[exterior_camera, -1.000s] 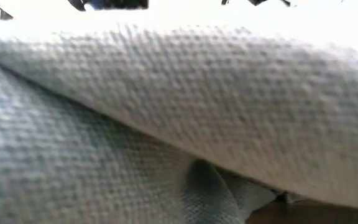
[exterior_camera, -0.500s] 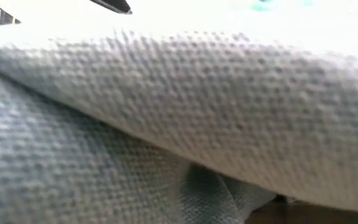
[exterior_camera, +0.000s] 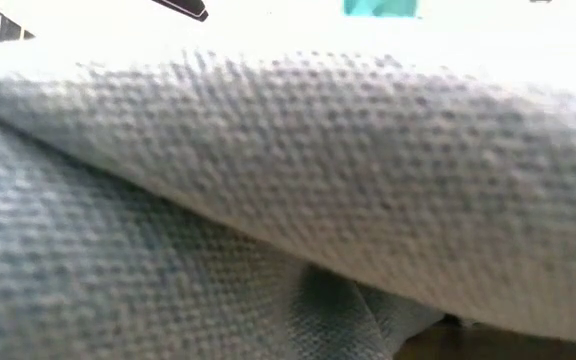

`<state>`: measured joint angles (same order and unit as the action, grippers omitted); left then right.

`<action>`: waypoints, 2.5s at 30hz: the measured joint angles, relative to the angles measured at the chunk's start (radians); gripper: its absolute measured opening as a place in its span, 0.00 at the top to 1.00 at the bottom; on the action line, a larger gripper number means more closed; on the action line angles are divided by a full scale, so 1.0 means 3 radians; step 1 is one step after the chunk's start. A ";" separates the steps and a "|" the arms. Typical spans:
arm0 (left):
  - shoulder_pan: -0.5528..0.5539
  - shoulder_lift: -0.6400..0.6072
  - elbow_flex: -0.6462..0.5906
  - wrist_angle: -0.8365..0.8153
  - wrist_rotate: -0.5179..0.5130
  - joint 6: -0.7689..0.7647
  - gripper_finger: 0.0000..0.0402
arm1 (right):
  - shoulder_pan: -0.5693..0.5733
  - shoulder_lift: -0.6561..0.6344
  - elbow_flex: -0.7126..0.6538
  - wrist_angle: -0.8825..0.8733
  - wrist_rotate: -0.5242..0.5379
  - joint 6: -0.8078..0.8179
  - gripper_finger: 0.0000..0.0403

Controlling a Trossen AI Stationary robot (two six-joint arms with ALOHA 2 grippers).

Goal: Sort clothes
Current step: Put the blue shorts into the left white laundry bin

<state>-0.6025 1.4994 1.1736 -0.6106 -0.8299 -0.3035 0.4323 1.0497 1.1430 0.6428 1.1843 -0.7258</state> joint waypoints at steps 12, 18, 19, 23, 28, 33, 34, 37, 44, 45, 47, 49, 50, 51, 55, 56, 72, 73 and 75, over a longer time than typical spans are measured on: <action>-0.0160 -0.0174 0.0010 -0.0163 -0.1067 0.0265 0.60 | -0.0754 0.0005 0.0002 -0.0172 -0.1659 0.0689 0.92; -0.0279 -0.0616 0.0014 -0.0125 -0.1923 0.0526 0.60 | -0.1615 0.0716 0.0010 0.0211 -0.2630 0.1626 0.93; -0.0288 -0.0702 0.0014 -0.0134 -0.1924 0.0524 0.60 | -0.1754 0.0867 0.0064 0.0248 -0.2760 0.1821 0.93; -0.0292 -0.1069 0.0015 -0.0216 -0.1632 0.0390 0.60 | -0.2219 0.1517 0.0463 0.0209 -0.3312 0.2526 0.93; -0.0280 -0.1437 -0.0037 -0.0363 -0.1399 0.0175 0.60 | -0.2504 0.2434 0.1192 -0.0108 -0.3791 0.2915 0.93; -0.0280 -0.1634 -0.0154 -0.0516 -0.1327 -0.0082 0.60 | -0.2583 0.3359 0.2072 -0.0692 -0.3901 0.2949 0.91; -0.0280 -0.1647 -0.0173 -0.0571 -0.1305 -0.0155 0.60 | -0.2589 0.3527 0.2243 -0.0871 -0.3949 0.2954 0.91; -0.0280 -0.1663 -0.0256 -0.0648 -0.1237 -0.0339 0.60 | -0.2585 0.3971 0.2729 -0.1535 -0.4032 0.2950 0.91; -0.0280 -0.1643 -0.0419 -0.0674 -0.1081 -0.0530 0.60 | -0.2582 0.4590 0.3594 -0.3019 -0.4140 0.2919 0.87; -0.0280 -0.1643 -0.0429 -0.0677 -0.1078 -0.0539 0.60 | -0.2582 0.4641 0.3676 -0.3161 -0.4147 0.2919 0.86; -0.0280 -0.1642 -0.0432 -0.0671 -0.1078 -0.0549 0.60 | -0.2580 0.4713 0.3796 -0.3415 -0.4158 0.2886 0.84; -0.0280 -0.1642 -0.0432 -0.0668 -0.1080 -0.0554 0.60 | -0.2577 0.4756 0.3858 -0.3586 -0.4163 0.2794 0.81; -0.0279 -0.1642 -0.0432 -0.0667 -0.1081 -0.0558 0.60 | -0.2579 0.4763 0.3869 -0.3629 -0.4163 0.2775 0.79; -0.0277 -0.1642 -0.0432 -0.0667 -0.1080 -0.0559 0.60 | -0.2579 0.4765 0.3877 -0.3665 -0.4163 0.2772 0.77; -0.0277 -0.1642 -0.0432 -0.0669 -0.1082 -0.0642 0.60 | -0.2577 0.4760 0.4003 -0.3745 -0.4163 0.2871 0.68; -0.0277 -0.1642 -0.0432 -0.0668 -0.1094 -0.0666 0.60 | -0.2569 0.4740 0.4040 -0.3761 -0.4161 0.2867 0.67; 0.0272 -0.1543 -0.0432 -0.0251 -0.1010 -0.0559 0.63 | -0.2355 0.3118 0.3978 -0.5110 -0.4014 0.2414 0.65; 0.0390 -0.1522 -0.0431 -0.0140 -0.0911 -0.0440 0.64 | -0.2309 0.3039 0.3978 -0.5165 -0.3958 0.2399 0.65; 0.0623 -0.1471 -0.0431 0.0085 -0.0653 -0.0156 0.67 | -0.2214 0.2950 0.3978 -0.5199 -0.3846 0.2390 0.65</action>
<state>-0.4157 1.0580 1.0443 -0.5850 -1.0257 -0.3504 -0.2318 1.9347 2.3363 -0.9169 0.0305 -0.0087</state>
